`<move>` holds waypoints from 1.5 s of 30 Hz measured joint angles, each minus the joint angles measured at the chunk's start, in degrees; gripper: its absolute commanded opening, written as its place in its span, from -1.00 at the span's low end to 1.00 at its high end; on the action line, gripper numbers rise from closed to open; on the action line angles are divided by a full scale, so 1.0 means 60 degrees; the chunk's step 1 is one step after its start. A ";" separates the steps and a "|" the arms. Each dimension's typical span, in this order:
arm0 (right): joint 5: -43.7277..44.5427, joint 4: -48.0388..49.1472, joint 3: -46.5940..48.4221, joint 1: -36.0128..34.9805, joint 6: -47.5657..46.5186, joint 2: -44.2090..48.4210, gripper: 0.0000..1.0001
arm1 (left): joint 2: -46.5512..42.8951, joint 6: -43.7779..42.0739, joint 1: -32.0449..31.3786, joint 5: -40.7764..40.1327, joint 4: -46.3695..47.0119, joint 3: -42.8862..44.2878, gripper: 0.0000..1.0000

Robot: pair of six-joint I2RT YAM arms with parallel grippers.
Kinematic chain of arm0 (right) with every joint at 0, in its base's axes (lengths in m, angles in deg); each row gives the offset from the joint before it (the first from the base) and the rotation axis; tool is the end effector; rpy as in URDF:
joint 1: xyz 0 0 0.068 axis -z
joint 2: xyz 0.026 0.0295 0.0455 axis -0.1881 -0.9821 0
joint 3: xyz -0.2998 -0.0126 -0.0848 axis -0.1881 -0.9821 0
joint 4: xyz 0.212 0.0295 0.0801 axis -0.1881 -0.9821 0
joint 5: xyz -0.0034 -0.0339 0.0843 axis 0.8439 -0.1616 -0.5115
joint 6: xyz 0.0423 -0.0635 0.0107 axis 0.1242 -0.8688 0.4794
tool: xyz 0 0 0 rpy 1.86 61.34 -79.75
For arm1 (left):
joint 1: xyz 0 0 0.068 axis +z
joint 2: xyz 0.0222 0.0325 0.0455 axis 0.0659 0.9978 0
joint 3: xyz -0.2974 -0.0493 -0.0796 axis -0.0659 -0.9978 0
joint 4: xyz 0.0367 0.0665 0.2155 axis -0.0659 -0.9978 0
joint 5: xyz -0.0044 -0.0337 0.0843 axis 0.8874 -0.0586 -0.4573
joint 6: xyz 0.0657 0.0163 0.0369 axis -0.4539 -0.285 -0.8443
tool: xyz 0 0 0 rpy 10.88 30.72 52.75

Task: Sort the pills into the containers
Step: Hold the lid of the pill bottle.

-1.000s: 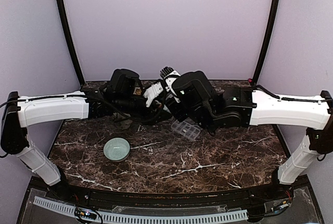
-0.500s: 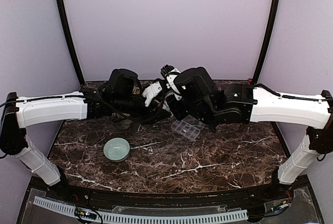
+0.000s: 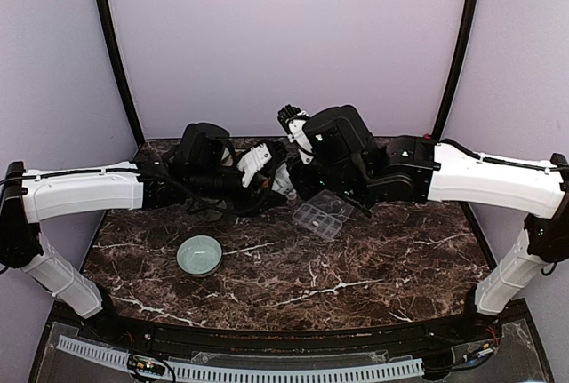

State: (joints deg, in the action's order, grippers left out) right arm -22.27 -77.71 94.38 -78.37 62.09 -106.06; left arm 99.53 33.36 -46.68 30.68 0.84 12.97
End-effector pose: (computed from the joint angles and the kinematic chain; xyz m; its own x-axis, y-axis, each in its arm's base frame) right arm 0.1656 0.3049 0.3905 -0.2787 -0.3428 -0.8971 -0.5477 0.8241 -0.1447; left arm 0.2019 -0.2668 0.3431 -0.0010 0.4165 -0.9091 0.9131 0.3710 0.1689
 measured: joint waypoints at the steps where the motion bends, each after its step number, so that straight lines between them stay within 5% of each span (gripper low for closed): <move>1: -0.0029 0.0004 0.0000 0.0011 0.0004 0.0000 -0.54 | 0.0000 0.0011 0.0000 -0.0007 0.0000 -0.0004 -0.73; 16: -0.0131 -0.0018 0.0066 0.0055 0.0098 -0.0262 -0.64 | -0.0062 0.0175 0.0000 -0.0226 0.0000 -0.0237 -0.74; 29: -0.0182 0.0007 0.0073 0.0055 0.0284 -0.0433 -1.00 | -0.0135 0.0266 0.0000 -0.0404 0.0029 -0.0459 -0.76; 34: -0.0171 0.0055 0.0055 0.0040 0.0350 -0.0470 -1.00 | -0.0138 0.0306 -0.0004 -0.0463 0.0120 -0.0568 -0.76; 41: -0.0138 0.0226 -0.0138 0.0040 0.0568 -0.0404 -0.22 | -0.0138 0.0310 -0.0044 -0.0579 0.0168 -0.0616 -0.77; 45: -0.0047 0.0222 -0.0284 0.0055 0.0761 -0.0273 0.06 | -0.0138 0.0302 -0.0087 -0.0605 0.0229 -0.0627 -0.77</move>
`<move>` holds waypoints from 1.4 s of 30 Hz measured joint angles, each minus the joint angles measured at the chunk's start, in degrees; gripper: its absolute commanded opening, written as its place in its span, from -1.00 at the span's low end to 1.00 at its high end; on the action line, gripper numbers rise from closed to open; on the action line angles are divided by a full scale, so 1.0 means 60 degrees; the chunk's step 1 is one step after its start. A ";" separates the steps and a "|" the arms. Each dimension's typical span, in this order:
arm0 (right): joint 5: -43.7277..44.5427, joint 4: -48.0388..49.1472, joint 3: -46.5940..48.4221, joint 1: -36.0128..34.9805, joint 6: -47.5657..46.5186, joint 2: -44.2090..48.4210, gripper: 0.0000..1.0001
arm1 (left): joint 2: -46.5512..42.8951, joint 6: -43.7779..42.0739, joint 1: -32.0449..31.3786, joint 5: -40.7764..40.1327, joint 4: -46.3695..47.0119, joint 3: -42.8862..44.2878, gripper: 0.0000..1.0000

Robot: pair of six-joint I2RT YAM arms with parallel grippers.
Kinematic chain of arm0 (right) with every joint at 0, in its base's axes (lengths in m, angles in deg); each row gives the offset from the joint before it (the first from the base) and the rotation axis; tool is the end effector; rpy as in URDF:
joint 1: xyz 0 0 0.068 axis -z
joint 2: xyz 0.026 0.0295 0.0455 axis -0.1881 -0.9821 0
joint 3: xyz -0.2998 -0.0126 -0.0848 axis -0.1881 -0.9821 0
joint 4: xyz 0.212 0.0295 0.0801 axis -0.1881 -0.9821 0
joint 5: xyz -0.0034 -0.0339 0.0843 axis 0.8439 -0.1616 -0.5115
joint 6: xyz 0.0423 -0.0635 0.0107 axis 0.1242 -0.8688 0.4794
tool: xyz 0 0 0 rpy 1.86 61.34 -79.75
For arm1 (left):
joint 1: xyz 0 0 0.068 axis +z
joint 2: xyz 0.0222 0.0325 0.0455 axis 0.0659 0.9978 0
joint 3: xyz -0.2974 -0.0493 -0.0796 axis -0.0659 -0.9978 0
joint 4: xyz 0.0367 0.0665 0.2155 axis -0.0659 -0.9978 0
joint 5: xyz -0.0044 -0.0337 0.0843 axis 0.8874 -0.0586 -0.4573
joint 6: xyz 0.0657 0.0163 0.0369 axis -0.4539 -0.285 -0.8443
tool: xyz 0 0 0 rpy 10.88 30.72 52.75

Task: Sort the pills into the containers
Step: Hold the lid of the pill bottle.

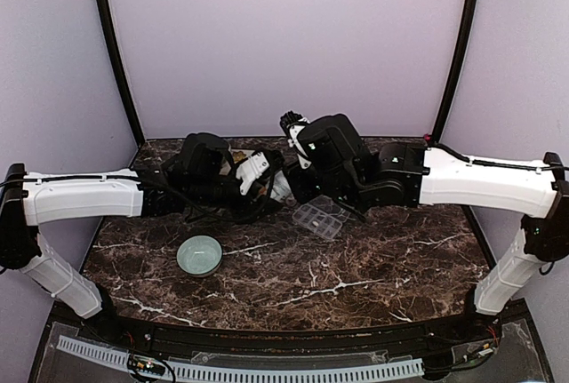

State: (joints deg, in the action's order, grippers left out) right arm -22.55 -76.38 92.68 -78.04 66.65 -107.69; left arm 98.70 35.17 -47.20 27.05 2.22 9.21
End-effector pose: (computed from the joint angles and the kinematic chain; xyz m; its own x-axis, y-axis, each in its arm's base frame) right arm 0.1703 0.3117 0.3740 -0.3360 -0.3037 -0.8916 -0.5237 0.8470 -0.0912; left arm 0.1986 -0.2610 0.3278 -0.0481 0.4362 -0.8985 0.8925 0.4226 0.1574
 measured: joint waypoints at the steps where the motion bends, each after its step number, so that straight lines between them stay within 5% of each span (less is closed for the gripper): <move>1: 0.0029 -0.0011 -0.0004 0.0007 0.0069 0.0022 0.09 | 0.0000 -0.0004 -0.0011 -0.0004 0.0011 0.0000 -0.77; 27: -0.0379 -0.0240 -0.0790 0.0040 0.0525 0.1486 0.51 | -0.0211 -0.0087 -0.0109 -0.0189 0.1432 -0.0004 -0.78; 42: -0.0452 0.0127 -0.2310 0.0135 0.1355 0.3555 0.87 | -0.0419 -0.0419 -0.0113 -0.0667 0.2280 -0.0532 -0.79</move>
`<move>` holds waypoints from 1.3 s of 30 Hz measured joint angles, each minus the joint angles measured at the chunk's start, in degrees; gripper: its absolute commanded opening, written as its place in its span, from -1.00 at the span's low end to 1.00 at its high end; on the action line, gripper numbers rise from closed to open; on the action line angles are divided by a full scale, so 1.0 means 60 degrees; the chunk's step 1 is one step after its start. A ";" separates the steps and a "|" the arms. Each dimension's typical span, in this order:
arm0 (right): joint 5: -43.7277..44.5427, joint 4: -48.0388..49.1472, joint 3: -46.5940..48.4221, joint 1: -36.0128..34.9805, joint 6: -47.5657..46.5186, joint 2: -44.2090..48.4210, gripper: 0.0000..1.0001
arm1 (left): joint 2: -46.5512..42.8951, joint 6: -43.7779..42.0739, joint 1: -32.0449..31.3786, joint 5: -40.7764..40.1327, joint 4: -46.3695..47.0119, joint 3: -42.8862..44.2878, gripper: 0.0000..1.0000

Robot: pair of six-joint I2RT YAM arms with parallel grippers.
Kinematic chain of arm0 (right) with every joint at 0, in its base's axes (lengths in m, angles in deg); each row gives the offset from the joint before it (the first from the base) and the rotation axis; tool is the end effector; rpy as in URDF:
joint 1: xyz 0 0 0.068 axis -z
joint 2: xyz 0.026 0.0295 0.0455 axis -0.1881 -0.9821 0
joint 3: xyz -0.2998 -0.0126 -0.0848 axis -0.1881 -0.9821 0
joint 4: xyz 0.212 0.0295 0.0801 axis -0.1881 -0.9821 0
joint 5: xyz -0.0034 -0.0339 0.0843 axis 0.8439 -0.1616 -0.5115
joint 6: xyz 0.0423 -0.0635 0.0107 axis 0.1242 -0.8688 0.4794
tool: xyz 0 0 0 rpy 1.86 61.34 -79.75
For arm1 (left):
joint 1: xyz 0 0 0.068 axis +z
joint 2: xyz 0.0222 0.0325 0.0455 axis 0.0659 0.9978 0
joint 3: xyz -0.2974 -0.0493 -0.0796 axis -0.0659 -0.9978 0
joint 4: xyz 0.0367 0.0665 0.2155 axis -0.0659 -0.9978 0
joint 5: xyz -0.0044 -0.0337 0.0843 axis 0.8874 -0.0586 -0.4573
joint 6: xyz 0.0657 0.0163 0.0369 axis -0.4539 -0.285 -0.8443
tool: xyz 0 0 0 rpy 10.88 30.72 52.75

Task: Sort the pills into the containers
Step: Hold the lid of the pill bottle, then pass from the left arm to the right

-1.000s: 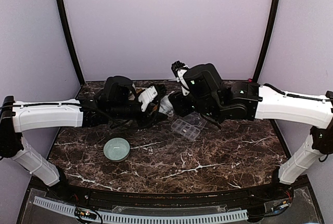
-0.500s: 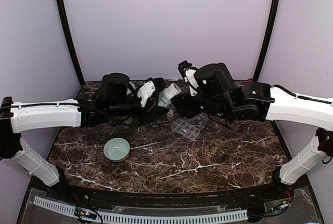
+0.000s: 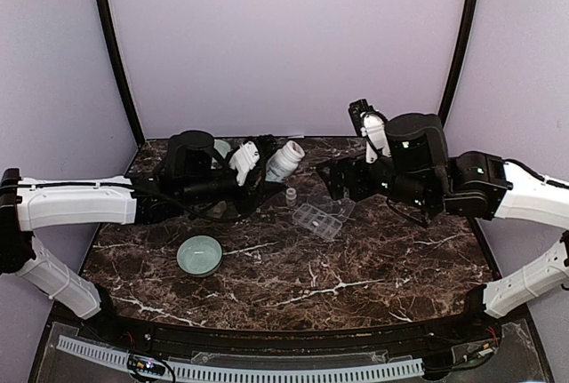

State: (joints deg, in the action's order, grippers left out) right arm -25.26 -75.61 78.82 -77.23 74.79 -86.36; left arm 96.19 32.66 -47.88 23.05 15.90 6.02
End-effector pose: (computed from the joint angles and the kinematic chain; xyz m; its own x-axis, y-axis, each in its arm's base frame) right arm 0.1299 0.2132 0.3996 -0.3703 -0.0629 -0.9268 -0.4982 0.8555 0.1410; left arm 0.1970 -0.2579 0.3533 0.1164 0.3065 -0.9447 0.8328 0.4882 0.2610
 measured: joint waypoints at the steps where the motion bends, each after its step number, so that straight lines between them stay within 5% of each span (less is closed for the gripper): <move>1: 0.0000 0.0135 -0.0189 0.0047 0.0062 0.0189 0.85 | -0.0033 -0.0069 0.0000 -0.0029 0.0146 -0.0124 -0.80; 15: -0.2499 0.1606 -0.1002 0.1752 0.2317 0.1260 0.99 | -0.0058 -0.1290 0.0000 0.0233 0.2881 -0.1545 -0.82; 24: -0.4583 0.2433 -0.1049 0.2663 0.3060 0.1042 0.56 | 0.0084 -0.1741 0.0000 0.0397 0.3421 -0.1545 -0.83; 39: -0.6244 0.1140 0.0783 0.2809 0.3523 -0.0743 0.41 | 0.0627 -0.2401 0.0000 0.0361 0.3657 -0.1545 -0.83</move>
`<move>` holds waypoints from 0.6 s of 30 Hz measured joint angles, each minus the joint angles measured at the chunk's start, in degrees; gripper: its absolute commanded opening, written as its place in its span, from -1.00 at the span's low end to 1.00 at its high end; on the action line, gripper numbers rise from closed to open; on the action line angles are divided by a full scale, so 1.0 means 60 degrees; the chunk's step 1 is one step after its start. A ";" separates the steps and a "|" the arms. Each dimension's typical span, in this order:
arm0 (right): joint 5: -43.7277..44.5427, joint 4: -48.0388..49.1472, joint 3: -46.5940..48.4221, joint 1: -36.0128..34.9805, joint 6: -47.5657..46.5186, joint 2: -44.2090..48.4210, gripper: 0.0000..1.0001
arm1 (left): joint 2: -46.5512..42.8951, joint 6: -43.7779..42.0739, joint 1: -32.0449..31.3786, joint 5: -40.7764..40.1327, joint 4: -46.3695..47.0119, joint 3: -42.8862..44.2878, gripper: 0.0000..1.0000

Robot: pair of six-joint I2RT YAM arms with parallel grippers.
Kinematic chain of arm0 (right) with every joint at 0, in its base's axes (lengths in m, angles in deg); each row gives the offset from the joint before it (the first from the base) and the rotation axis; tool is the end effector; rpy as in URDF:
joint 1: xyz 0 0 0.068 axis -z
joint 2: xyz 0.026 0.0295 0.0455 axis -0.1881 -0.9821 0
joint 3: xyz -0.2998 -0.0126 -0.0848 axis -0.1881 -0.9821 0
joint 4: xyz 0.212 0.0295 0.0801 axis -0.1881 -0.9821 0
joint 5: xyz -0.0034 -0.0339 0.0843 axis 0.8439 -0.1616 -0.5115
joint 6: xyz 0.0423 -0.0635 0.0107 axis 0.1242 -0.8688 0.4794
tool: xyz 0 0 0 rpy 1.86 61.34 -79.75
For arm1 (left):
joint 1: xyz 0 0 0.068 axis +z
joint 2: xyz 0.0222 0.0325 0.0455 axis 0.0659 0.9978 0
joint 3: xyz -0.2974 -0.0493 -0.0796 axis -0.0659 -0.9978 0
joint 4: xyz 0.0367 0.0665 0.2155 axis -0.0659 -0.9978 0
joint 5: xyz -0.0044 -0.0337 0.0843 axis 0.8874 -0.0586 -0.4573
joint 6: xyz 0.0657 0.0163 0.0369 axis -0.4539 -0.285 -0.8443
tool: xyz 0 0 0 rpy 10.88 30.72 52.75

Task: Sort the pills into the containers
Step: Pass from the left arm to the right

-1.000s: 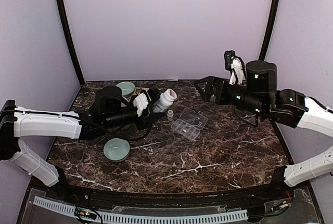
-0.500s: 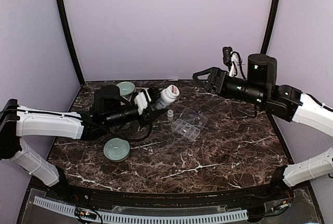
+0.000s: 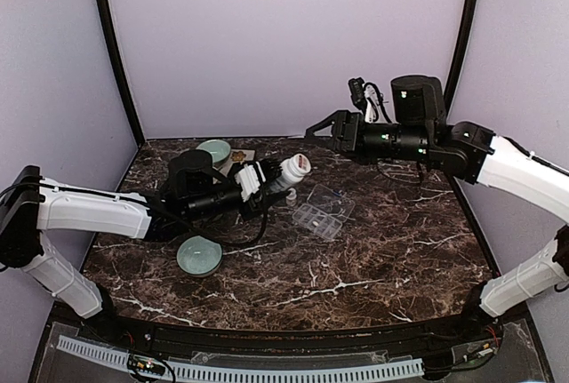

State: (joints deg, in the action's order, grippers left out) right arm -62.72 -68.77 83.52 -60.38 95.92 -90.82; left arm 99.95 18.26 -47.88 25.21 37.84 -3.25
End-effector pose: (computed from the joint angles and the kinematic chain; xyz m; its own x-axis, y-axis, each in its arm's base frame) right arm 0.1784 0.2208 0.4202 -0.6984 0.2171 -0.6820 -0.4820 0.5618 0.6723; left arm 0.2008 -0.2667 0.3295 0.4128 0.2975 -0.8608 0.7469 0.4302 0.5069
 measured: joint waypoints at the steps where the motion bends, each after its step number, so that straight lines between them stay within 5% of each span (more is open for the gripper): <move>1: -0.0062 -0.0076 0.0135 0.0004 0.0018 -0.0069 0.40 | 0.0022 -0.0018 0.0000 -0.0015 0.0000 0.0000 -0.83; 18: -0.0568 -0.0572 0.0426 0.0007 0.0393 -0.0911 0.36 | 0.0219 -0.0361 0.0000 -0.0270 0.0393 0.0011 -0.83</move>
State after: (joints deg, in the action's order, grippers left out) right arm -66.13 -72.20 86.07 -60.34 98.28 -96.29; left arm 101.26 16.09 -47.88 23.60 40.20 -3.18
